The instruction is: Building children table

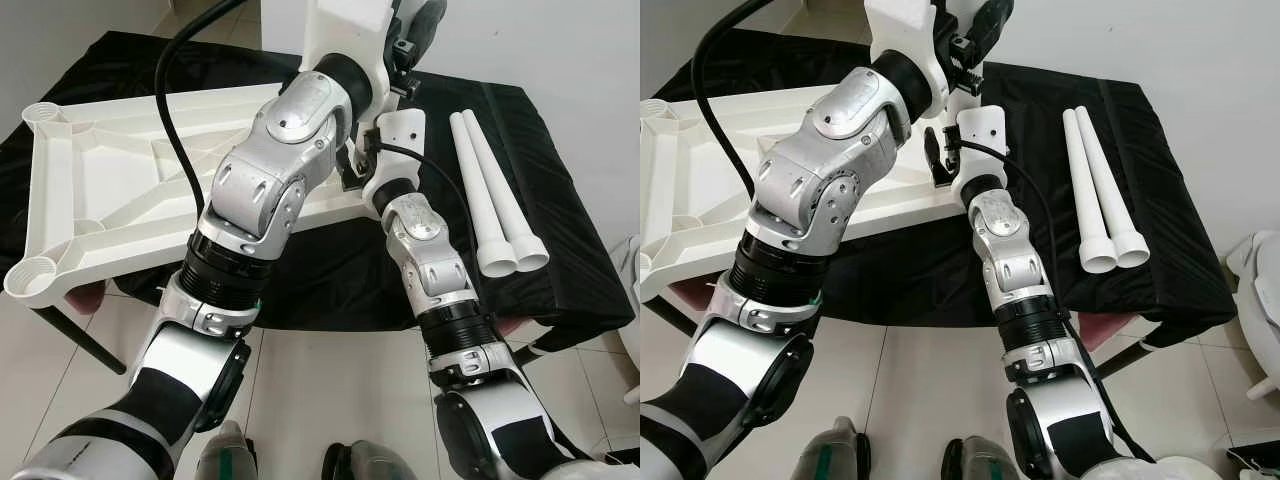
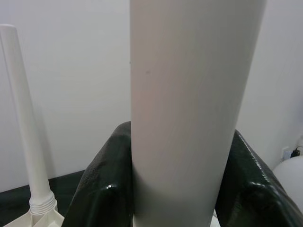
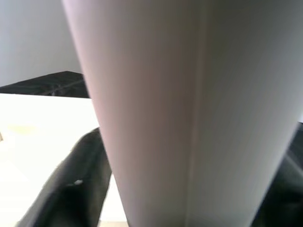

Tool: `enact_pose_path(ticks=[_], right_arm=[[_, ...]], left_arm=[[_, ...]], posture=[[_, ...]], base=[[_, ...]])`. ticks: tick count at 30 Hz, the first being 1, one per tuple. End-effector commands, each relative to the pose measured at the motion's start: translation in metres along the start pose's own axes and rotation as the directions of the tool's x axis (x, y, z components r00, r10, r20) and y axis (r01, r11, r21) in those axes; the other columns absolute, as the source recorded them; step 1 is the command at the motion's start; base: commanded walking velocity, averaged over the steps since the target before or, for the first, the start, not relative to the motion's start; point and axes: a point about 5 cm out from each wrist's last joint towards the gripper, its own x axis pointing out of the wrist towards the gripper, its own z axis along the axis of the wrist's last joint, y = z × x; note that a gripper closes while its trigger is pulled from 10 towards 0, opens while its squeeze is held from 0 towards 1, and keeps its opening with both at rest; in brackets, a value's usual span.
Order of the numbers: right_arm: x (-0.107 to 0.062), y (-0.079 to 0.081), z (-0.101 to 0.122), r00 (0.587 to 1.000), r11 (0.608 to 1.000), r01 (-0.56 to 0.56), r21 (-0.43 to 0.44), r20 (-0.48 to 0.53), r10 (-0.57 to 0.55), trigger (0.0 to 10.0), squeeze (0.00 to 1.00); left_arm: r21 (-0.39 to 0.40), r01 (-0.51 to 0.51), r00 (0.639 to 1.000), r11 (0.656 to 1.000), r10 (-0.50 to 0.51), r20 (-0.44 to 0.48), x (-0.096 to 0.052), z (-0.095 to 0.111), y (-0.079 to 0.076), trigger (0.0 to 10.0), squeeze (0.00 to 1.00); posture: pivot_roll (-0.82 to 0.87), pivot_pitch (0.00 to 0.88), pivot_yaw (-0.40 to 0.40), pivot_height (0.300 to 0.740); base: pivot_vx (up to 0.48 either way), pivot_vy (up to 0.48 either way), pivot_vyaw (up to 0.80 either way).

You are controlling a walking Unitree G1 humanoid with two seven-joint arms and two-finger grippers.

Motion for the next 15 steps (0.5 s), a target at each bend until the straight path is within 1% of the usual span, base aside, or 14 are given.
enact_pose_path(ticks=[1,2,3,4,5,12,15], right_arm=[[0.0025,0.0012,0.0065,1.0,1.0,-0.008,0.002,0.015,0.008,2.5,0.0],[0.0025,0.0012,0.0065,1.0,1.0,-0.008,0.002,0.015,0.008,2.5,0.0],[0.0024,0.0008,0.0065,1.0,1.0,-0.005,0.006,0.011,0.005,0.7,0.0],[0.0024,0.0008,0.0065,1.0,1.0,-0.005,0.006,0.011,0.005,0.7,0.0],[0.0022,0.0008,0.0063,1.0,1.0,-0.005,0.009,0.009,0.005,0.0,0.0],[0.0013,0.0007,0.0063,1.0,1.0,-0.007,0.011,0.008,0.007,0.0,0.0],[0.0017,-0.0021,0.006,1.0,1.0,0.02,0.006,0.005,-0.02,0.0,0.0]], left_arm=[[0.015,0.087,0.995,0.996,-0.088,0.038,0.0022,0.0085,-0.0123,10.0,0.0],[0.015,0.087,0.995,0.996,-0.088,0.038,0.0022,0.0085,-0.0123,10.0,0.0],[0.015,0.088,0.995,0.996,-0.088,0.038,0.0023,0.0085,-0.0125,10.0,0.0],[0.015,0.088,0.995,0.996,-0.088,0.038,0.0023,0.0085,-0.0125,10.0,0.0],[0.016,0.088,0.995,0.996,-0.089,0.039,0.0023,0.0085,-0.0127,10.0,0.0],[0.023,0.092,0.995,0.996,-0.093,0.038,0.0022,0.0083,-0.0139,10.0,0.0],[0.03,0.098,0.994,0.995,-0.099,0.04,0.0019,0.0081,-0.0159,10.0,0.0]], posture=[[0.05,0.0,-0.058,0.74],[0.05,0.0,-0.058,0.74],[0.05,0.0,-0.058,0.74],[0.05,0.0,-0.058,0.74],[0.05,0.0,-0.058,0.74],[0.05,0.0,-0.058,0.74],[0.05,0.0,-0.058,0.74]], base=[[0.0,0.0,0.0],[0.0,0.0,0.0],[0.0,0.0,0.0],[0.0,0.0,0.0],[0.0,0.0,0.0],[0.0,0.0,0.0],[0.0,0.0,0.0]])
